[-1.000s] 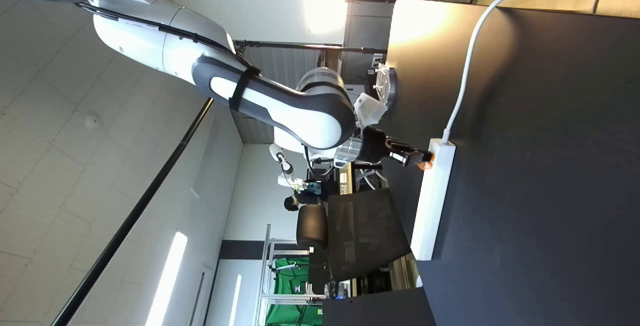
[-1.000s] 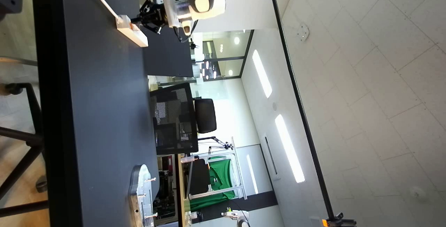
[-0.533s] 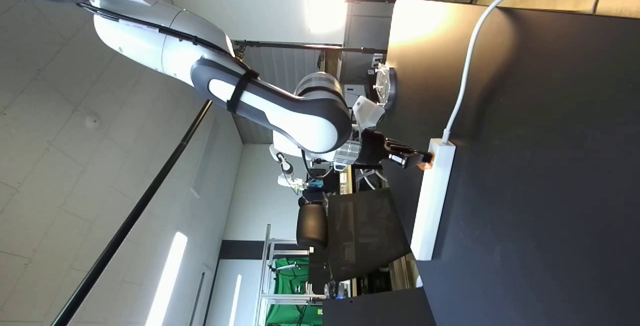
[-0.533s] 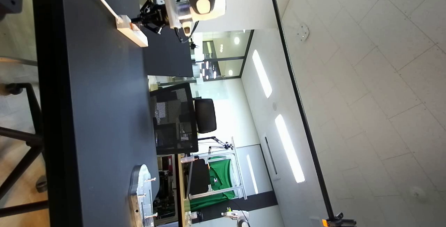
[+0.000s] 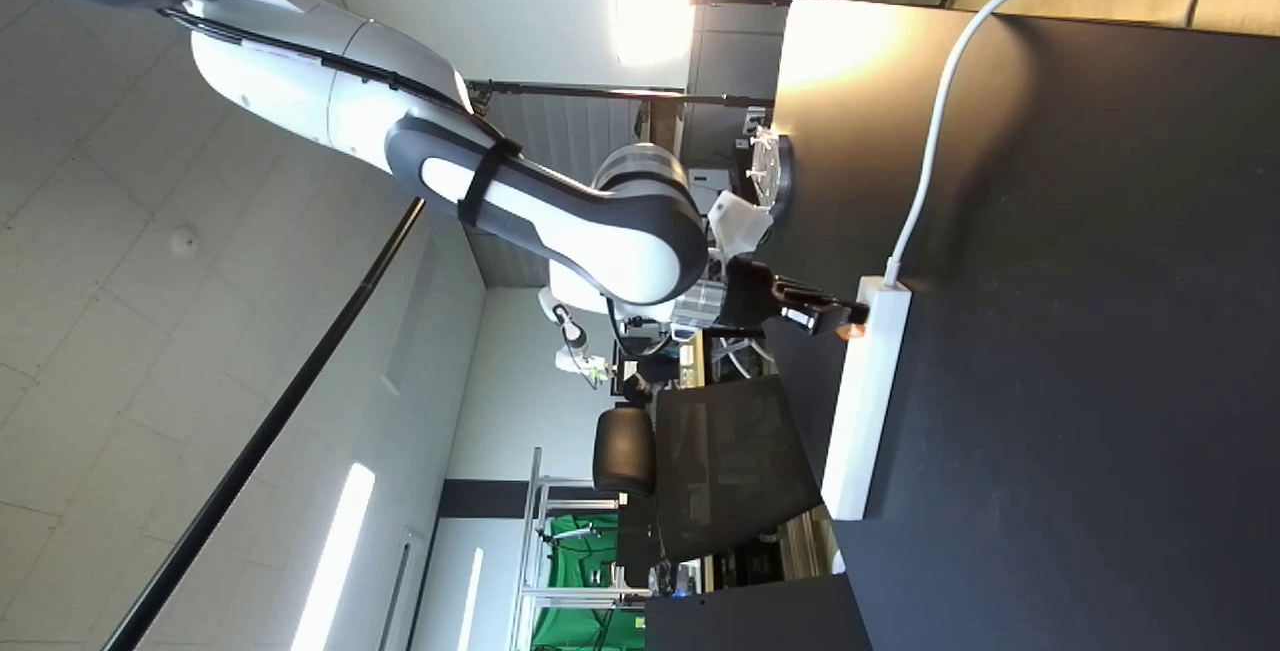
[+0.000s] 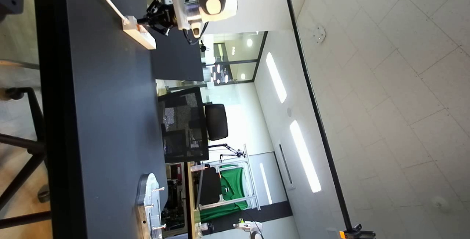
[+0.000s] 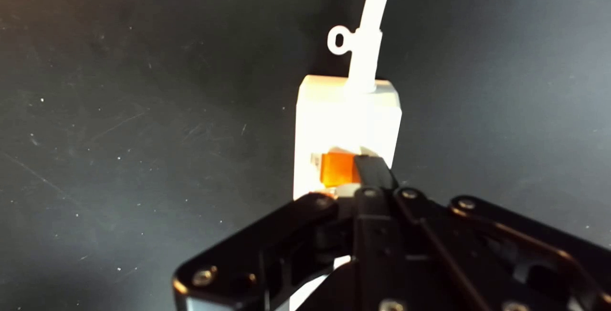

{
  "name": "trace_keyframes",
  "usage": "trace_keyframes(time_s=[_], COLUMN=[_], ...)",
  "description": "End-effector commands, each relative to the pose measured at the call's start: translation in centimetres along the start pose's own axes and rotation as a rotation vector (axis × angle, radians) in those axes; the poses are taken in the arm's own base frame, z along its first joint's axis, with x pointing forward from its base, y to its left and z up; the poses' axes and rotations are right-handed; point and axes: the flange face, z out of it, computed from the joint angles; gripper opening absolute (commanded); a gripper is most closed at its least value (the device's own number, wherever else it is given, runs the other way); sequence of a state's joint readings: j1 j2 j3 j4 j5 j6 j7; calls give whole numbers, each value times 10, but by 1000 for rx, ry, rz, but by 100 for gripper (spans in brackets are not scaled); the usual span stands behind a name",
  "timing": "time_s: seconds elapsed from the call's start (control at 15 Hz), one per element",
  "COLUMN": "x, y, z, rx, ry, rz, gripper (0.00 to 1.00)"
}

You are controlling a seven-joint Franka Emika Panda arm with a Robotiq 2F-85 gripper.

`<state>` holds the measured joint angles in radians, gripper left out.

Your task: Push down on the button on the adaptor.

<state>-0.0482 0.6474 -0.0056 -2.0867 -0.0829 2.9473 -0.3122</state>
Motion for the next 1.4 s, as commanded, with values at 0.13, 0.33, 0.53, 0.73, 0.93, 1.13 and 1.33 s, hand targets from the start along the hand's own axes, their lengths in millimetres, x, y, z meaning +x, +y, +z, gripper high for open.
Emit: trace_keyframes(time_s=[0.13,0.33,0.53,0.73,0.93,1.13,1.33], x=[3,3,5,7,9,12,15], y=[4,7,9,11,12,13,13], z=[2,1,2,4,10,16,20], rx=[-29,-44,-47,-41,-39,-41,-32], ry=[5,10,13,11,6,7,0], rz=[9,1,2,5,9,11,13], gripper=[0,0,0,0,0,0,0])
